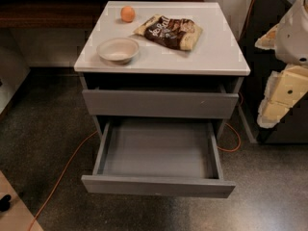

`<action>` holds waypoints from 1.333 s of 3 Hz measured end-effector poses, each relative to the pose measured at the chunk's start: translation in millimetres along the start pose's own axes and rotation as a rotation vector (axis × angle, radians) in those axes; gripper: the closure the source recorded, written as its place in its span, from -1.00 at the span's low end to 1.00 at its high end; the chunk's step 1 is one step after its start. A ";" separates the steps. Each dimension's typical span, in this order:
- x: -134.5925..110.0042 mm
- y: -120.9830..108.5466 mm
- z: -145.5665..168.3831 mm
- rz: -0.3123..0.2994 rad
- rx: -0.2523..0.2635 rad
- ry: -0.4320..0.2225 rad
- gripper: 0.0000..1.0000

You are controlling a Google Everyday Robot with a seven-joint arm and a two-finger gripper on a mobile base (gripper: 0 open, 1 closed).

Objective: Place brown chip bag into middle drawer

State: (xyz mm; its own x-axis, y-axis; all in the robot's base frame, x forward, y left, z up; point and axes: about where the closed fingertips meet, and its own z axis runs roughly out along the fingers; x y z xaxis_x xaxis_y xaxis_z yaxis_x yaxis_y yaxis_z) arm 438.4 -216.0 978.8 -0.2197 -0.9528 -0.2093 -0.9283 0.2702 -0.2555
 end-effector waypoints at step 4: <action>-26.0 -111.2 51.1 0.118 -0.036 -0.199 -1.00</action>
Offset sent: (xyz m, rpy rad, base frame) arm 0.0630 -0.0041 -0.0095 0.1131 -0.0006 0.0189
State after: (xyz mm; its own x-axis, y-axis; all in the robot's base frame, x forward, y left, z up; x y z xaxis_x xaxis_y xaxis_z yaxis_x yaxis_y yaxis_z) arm 562.6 -214.2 964.4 -0.2676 -0.8679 -0.4186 -0.9104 0.3700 -0.1850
